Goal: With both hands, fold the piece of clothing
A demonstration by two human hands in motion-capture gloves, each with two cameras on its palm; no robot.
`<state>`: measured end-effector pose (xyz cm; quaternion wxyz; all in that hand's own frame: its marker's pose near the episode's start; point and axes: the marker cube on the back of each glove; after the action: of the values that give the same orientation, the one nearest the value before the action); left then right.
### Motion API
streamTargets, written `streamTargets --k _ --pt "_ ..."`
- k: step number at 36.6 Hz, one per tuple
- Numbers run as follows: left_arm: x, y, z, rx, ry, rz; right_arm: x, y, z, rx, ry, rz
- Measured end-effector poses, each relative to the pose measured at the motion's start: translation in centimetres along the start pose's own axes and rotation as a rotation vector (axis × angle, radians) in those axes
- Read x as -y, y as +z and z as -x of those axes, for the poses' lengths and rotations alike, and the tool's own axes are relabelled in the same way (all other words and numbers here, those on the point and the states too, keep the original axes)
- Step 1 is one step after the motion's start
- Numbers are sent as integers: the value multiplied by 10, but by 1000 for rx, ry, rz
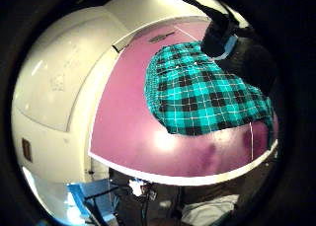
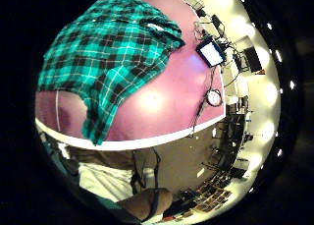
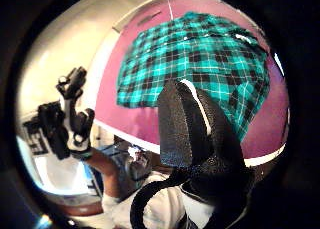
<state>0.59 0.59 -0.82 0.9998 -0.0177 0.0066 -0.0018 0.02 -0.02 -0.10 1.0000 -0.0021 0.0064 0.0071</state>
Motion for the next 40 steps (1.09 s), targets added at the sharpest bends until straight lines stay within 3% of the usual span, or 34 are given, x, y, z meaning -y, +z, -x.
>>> streamTargets --k 26,33,37,40 --pt "-6 12 5 -2 25 142 -23 -14 -13 12 -26 97" --pt "-8 52 21 69 -12 230 -25 28 -28 24 45 227" --pt "-32 28 21 111 -41 308 -35 38 -29 72 44 299" --pt "-43 35 25 99 -43 406 -46 46 -33 64 63 379"
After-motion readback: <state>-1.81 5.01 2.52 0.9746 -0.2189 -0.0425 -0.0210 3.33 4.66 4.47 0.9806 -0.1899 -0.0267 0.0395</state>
